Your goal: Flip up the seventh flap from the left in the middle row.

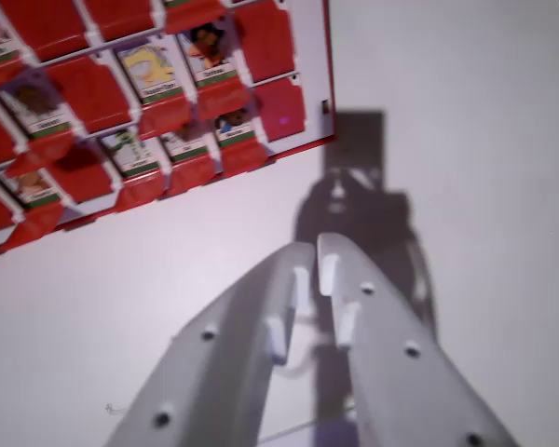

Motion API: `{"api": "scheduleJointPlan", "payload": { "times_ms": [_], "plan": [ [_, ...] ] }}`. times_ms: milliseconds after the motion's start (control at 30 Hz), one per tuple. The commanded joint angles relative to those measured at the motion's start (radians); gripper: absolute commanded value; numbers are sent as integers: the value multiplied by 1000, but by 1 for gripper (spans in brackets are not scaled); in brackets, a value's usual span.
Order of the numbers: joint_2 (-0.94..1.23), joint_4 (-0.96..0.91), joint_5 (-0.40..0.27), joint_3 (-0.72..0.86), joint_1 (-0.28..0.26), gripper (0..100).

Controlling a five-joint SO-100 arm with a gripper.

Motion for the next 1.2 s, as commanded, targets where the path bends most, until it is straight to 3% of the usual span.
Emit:
{"api": "scheduleJointPlan", "payload": {
  "times_ms": [0,267,667,1167],
  "plan": [
    [-3,-127,-14,20,14,0],
    [-123,-302,-44,89,15,0],
    [-353,-437,-51,-43,-9,0],
    [-597,-445,-52,-265,-71,0]
  ]
}}
